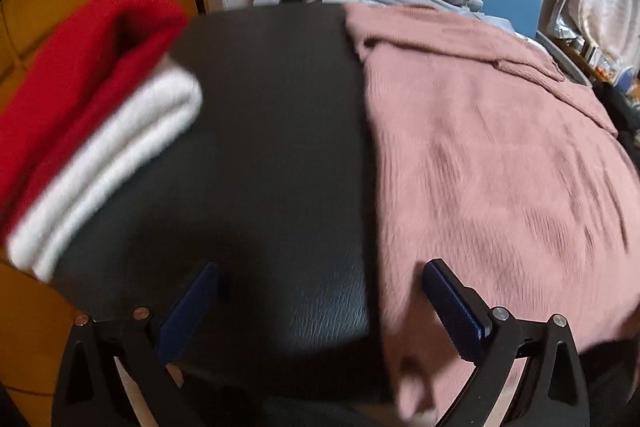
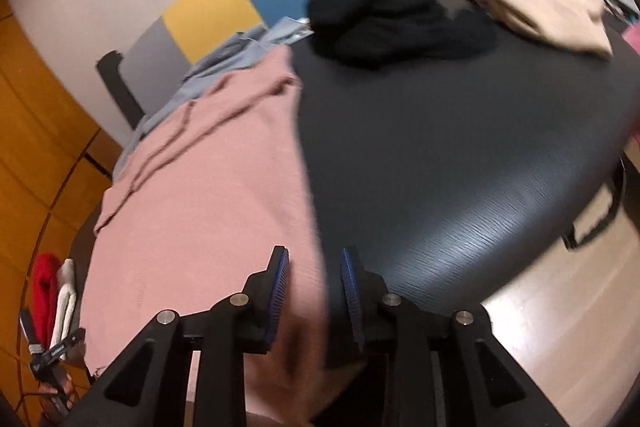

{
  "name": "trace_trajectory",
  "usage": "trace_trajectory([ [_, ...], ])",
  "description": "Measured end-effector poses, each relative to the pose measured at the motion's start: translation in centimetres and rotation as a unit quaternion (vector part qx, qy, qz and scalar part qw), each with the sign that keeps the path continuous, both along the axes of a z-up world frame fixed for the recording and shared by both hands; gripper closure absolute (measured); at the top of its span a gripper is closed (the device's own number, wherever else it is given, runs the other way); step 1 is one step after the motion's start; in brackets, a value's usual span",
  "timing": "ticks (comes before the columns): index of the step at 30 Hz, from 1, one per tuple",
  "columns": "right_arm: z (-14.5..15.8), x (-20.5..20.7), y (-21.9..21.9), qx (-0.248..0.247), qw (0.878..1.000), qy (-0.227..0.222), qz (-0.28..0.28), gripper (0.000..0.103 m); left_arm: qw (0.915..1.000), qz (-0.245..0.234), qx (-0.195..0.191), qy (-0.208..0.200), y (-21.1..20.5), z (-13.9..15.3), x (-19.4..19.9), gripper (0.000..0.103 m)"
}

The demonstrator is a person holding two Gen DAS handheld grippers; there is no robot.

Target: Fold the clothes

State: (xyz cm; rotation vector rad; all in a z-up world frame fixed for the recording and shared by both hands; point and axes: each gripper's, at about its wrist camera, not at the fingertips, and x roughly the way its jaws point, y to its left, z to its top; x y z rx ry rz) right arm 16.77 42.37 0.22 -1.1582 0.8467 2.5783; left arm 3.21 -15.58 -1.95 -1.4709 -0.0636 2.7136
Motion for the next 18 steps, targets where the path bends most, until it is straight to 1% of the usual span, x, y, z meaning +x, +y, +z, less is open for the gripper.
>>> trace_trajectory([
  [3,-1.1,0.9,0.9,-0.052,0.998,0.022,0.005,0.075,0.9999,-0.001,0.011,-0.001,-0.3,-0.1,0.7,0.000],
  [5,-1.7,1.0,0.8,-0.091,0.995,0.035,0.023,0.074,0.9998,-0.016,0.012,-0.003,-0.1,-0.2,1.3,0.000],
  [7,-2.2,0.9,0.1,-0.111,0.992,0.043,0.048,0.074,0.9993,-0.035,0.009,-0.003,0.3,-0.3,2.1,0.000],
  [9,-2.2,0.8,-0.6,-0.103,0.991,0.045,0.066,0.074,0.9984,-0.056,0.009,-0.002,0.7,-0.4,3.0,0.000],
  [11,-2.3,0.6,-1.2,-0.093,0.991,0.042,0.082,0.074,0.9967,-0.077,0.023,-0.004,1.1,-0.3,3.4,0.000],
  [13,-2.3,0.4,-1.6,-0.095,0.990,0.040,0.099,0.074,0.9943,-0.099,0.040,-0.006,1.6,-0.3,3.8,0.000],
  [16,-2.6,0.3,-1.5,-0.106,0.988,0.046,0.102,0.074,0.9931,-0.103,0.055,-0.003,1.9,-0.2,3.8,0.000],
  [18,-3.1,1.2,-1.1,-0.135,0.985,0.054,0.095,0.074,0.9926,-0.102,0.066,-0.001,1.9,-0.2,3.7,0.000],
])
